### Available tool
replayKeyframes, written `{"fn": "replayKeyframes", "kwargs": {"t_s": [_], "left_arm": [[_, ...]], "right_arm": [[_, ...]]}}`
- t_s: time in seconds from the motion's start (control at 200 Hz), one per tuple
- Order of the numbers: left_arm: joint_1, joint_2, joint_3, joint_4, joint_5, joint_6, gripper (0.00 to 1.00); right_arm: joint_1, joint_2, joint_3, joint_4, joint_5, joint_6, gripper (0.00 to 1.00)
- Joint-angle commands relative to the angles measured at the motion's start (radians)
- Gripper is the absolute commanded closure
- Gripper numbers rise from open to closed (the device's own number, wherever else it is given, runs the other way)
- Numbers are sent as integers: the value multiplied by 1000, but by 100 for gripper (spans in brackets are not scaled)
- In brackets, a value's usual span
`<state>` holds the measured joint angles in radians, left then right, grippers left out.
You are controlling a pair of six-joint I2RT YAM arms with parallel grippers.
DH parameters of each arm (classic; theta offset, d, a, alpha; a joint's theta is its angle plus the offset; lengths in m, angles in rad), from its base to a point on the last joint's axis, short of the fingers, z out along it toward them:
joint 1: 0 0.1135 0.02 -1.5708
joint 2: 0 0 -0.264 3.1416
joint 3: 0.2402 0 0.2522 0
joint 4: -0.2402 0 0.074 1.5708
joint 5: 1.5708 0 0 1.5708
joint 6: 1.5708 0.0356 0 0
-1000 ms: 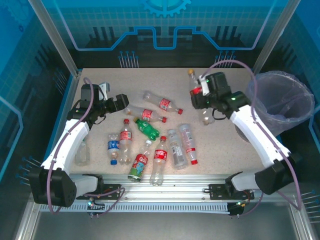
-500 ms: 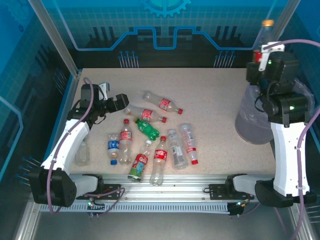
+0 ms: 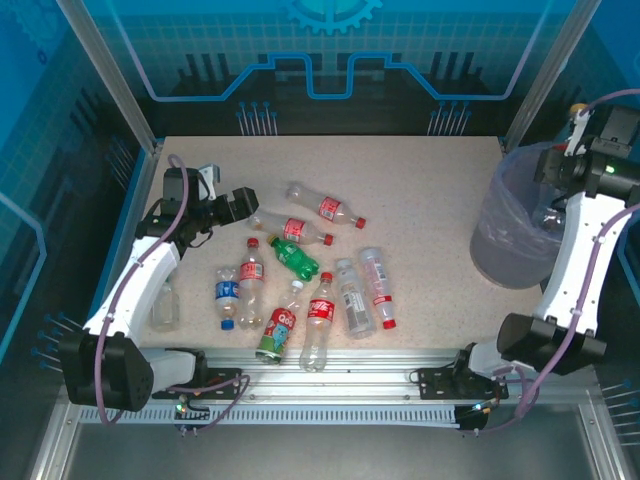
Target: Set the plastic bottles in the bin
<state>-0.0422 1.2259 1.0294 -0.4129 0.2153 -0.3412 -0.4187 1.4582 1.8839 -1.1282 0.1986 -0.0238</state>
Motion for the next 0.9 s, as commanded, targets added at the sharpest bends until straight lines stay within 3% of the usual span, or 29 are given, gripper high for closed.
{"fn": "replayKeyframes", "kwargs": {"t_s": [0.0, 0.475, 0.695, 0.895], "left_arm": [[-7, -11, -3, 9, 19, 3, 1], [-5, -8, 8, -11, 8, 42, 1], [-5, -12, 8, -14, -1, 45, 1], [-5, -15, 9, -21, -10, 50, 1]], "right_arm": [[-20, 34, -28, -46, -100, 20, 35], [-5, 9, -249, 34, -372, 71, 35], [95, 0, -350, 141, -536, 113, 36], [214, 42, -376, 209, -599, 146, 36]]}}
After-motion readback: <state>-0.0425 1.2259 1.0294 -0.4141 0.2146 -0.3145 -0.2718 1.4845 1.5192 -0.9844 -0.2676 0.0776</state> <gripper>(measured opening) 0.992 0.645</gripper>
